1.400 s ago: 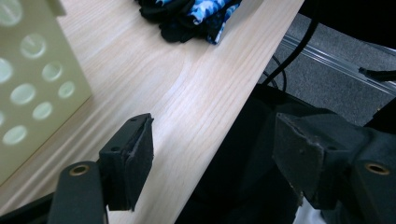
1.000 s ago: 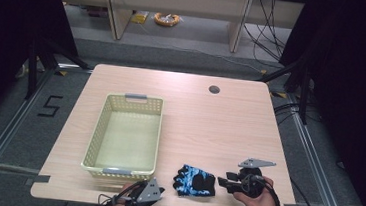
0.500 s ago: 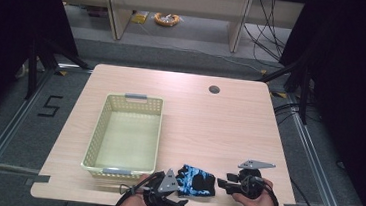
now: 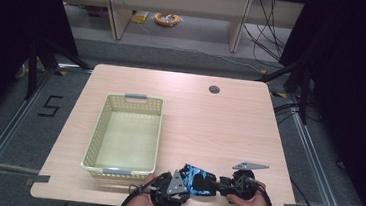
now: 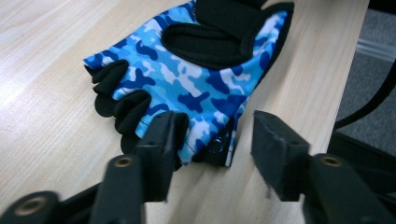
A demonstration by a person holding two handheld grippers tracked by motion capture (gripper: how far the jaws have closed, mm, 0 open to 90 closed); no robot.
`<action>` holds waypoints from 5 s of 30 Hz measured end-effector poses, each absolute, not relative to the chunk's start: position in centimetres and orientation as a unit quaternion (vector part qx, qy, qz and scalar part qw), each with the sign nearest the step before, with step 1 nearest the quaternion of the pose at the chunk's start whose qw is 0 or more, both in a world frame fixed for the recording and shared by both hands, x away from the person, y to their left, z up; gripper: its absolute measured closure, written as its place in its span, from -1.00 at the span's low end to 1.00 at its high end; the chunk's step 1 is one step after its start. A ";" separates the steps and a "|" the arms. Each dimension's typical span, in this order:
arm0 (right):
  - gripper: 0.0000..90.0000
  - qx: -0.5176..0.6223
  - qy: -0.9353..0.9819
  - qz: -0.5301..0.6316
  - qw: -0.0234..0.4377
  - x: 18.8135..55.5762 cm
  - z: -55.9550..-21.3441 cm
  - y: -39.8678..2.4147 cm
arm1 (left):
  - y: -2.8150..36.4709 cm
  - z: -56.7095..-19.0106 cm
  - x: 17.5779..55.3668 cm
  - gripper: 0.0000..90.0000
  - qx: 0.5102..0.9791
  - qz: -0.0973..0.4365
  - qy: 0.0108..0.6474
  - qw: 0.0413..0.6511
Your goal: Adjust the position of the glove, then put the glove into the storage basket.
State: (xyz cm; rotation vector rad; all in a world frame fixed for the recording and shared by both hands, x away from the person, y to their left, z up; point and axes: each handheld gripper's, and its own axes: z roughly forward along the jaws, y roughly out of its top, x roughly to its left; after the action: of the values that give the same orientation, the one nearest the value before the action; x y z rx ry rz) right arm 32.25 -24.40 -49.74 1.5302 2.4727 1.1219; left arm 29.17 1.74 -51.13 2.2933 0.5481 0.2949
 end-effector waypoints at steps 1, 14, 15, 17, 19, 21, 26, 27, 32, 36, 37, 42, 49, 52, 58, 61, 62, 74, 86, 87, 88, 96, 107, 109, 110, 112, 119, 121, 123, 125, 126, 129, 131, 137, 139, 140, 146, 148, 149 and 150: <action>0.20 0.491 0.793 0.360 0.012 32.3 -49.7 -24.4 | 1.7 -51.3 29.0 0.16 0.895 0.123 0.213 0.372; 0.36 0.506 0.764 0.400 -0.030 32.3 -50.7 -24.5 | 1.8 -51.2 29.2 0.63 0.899 0.149 0.194 0.364; 0.41 0.508 0.759 0.406 -0.032 32.4 -50.8 -24.4 | 1.8 -51.2 29.2 0.64 0.899 0.148 0.194 0.364; 0.49 0.510 0.756 0.408 -0.036 32.4 -51.2 -24.2 | 1.7 -51.2 29.3 0.66 0.898 0.148 0.188 0.369; 0.59 0.508 0.751 0.420 -0.039 32.5 -51.4 -24.2 | 1.7 -51.2 29.3 0.68 0.898 0.148 0.188 0.368; 0.68 0.505 0.752 0.423 -0.040 32.7 -51.5 -24.2 | 1.7 -51.2 29.3 0.70 0.898 0.149 0.188 0.369; 0.89 0.494 0.756 0.427 -0.033 32.5 -51.3 -24.0 | 1.8 -51.3 29.1 0.75 0.894 0.147 0.195 0.376; 0.89 0.490 0.755 0.434 -0.038 32.5 -51.3 -23.9 | 1.9 -51.2 29.1 0.76 0.895 0.150 0.194 0.373; 0.89 0.489 0.751 0.441 -0.047 32.4 -51.2 -23.8 | 2.3 -51.2 28.9 0.78 0.892 0.152 0.193 0.379; 0.90 0.484 0.743 0.460 -0.045 32.1 -50.6 -23.8 | 2.6 -50.7 28.9 0.79 0.886 0.156 0.201 0.389; 0.90 0.484 0.743 0.460 -0.045 32.1 -50.6 -23.8 | 2.6 -50.5 28.9 0.79 0.886 0.155 0.197 0.390; 0.90 0.471 0.743 0.474 -0.025 31.8 -49.4 -24.0 | 2.8 -49.4 28.6 0.79 0.878 0.163 0.196 0.406; 0.90 0.457 0.740 0.493 -0.021 30.6 -47.6 -23.9 | 3.2 -48.3 28.2 0.79 0.874 0.161 0.198 0.414; 0.90 0.452 0.741 0.496 -0.016 30.3 -46.9 -23.7 | 3.4 -47.5 27.9 0.79 0.871 0.165 0.194 0.419; 0.90 0.447 0.737 0.507 -0.016 29.9 -44.2 -22.7 | 5.0 -44.7 27.5 0.78 0.866 0.180 0.189 0.426; 0.90 0.417 0.750 0.514 0.000 30.2 -42.8 -21.6 | 6.3 -43.4 27.5 0.78 0.864 0.192 0.187 0.426; 0.90 0.417 0.752 0.511 -0.004 30.3 -42.3 -21.0 | 6.7 -43.1 27.6 0.78 0.866 0.199 0.184 0.421; 0.90 0.365 0.780 0.509 0.002 32.6 -39.3 -15.9 | 11.2 -41.4 28.4 0.78 0.859 0.226 0.212 0.408; 0.90 0.340 0.800 0.493 -0.014 35.2 -38.3 -10.7 | 15.6 -40.7 29.4 0.78 0.855 0.238 0.242 0.392; 0.90 0.339 0.803 0.491 -0.012 35.5 -38.3 -10.4 | 15.9 -40.7 29.6 0.78 0.852 0.236 0.251 0.394; 0.90 0.344 0.801 0.489 -0.021 35.6 -38.3 -9.9 | 16.4 -40.7 29.8 0.78 0.858 0.238 0.244 0.384; 0.90 0.348 0.808 0.475 -0.038 37.4 -39.3 -6.8 | 18.9 -41.7 31.0 0.77 0.857 0.221 0.284 0.369; 0.90 0.345 0.823 0.446 -0.062 38.8 -42.1 -2.6 | 22.0 -43.3 31.8 0.77 0.866 0.210 0.308 0.333; 0.90 0.350 0.826 0.436 -0.066 38.9 -42.5 -2.0 | 22.3 -43.6 31.9 0.77 0.868 0.204 0.312 0.327; 0.90 0.350 0.829 0.432 -0.066 39.0 -42.7 -1.6 | 22.5 -43.9 31.9 0.77 0.866 0.202 0.318 0.328; 0.90 0.349 0.834 0.423 -0.068 39.1 -43.1 -1.2 | 22.9 -44.0 32.0 0.77 0.874 0.189 0.317 0.316; 0.89 0.359 0.844 0.391 -0.076 39.5 -44.2 0.1 | 23.3 -44.6 32.2 0.75 0.879 0.186 0.316 0.306; 0.90 0.362 0.844 0.388 -0.080 39.5 -44.3 0.3 | 23.2 -44.7 32.2 0.72 0.882 0.185 0.310 0.303; 0.90 0.362 0.847 0.381 -0.077 39.6 -44.5 0.4 | 23.2 -44.8 32.2 0.70 0.879 0.175 0.322 0.306; 0.90 0.377 0.846 0.367 -0.082 39.4 -44.5 0.6 | 23.2 -44.6 32.3 0.62 0.880 0.177 0.318 0.305; 0.90 0.384 0.846 0.359 -0.085 39.3 -44.5 0.6 | 23.3 -44.6 32.4 0.59 0.882 0.176 0.315 0.304; 0.90 0.386 0.848 0.354 -0.083 39.3 -44.6 0.8 | 23.3 -44.1 32.5 0.47 0.885 0.178 0.308 0.301; 0.90 0.375 0.850 0.362 -0.076 39.5 -44.9 0.9 | 23.4 -43.6 32.6 0.40 0.887 0.179 0.303 0.299; 0.90 0.381 0.851 0.355 -0.072 39.5 -45.0 0.9 | 24.1 -42.0 32.8 0.24 0.879 0.183 0.309 0.315; 0.90 0.382 0.851 0.353 -0.075 39.5 -45.0 0.9 | 24.2 -41.6 32.8 0.27 0.879 0.187 0.304 0.316; 0.90 0.388 0.850 0.349 -0.075 39.5 -45.0 0.9 | 24.2 -41.6 32.8 0.26 0.876 0.188 0.308 0.319; 0.87 0.391 0.854 0.335 -0.079 39.2 -45.0 0.8 | 23.8 -41.6 32.7 0.20 0.873 0.188 0.303 0.334; 0.85 0.374 0.861 0.338 -0.073 39.2 -45.1 0.7 | 23.7 -41.6 32.7 0.18 0.876 0.183 0.302 0.329; 0.84 0.373 0.861 0.337 -0.073 39.2 -45.1 0.7 | 23.6 -41.6 32.6 0.16 0.870 0.182 0.311 0.336; 0.81 0.375 0.862 0.335 -0.071 39.2 -45.1 0.6 | 23.6 -41.6 32.6 0.15 0.869 0.180 0.313 0.337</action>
State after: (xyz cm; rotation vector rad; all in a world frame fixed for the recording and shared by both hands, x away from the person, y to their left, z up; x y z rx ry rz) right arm 39.16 0.62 -45.09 1.2334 2.8375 1.1014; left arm 32.65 23.62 -41.61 2.2663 0.8155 0.4696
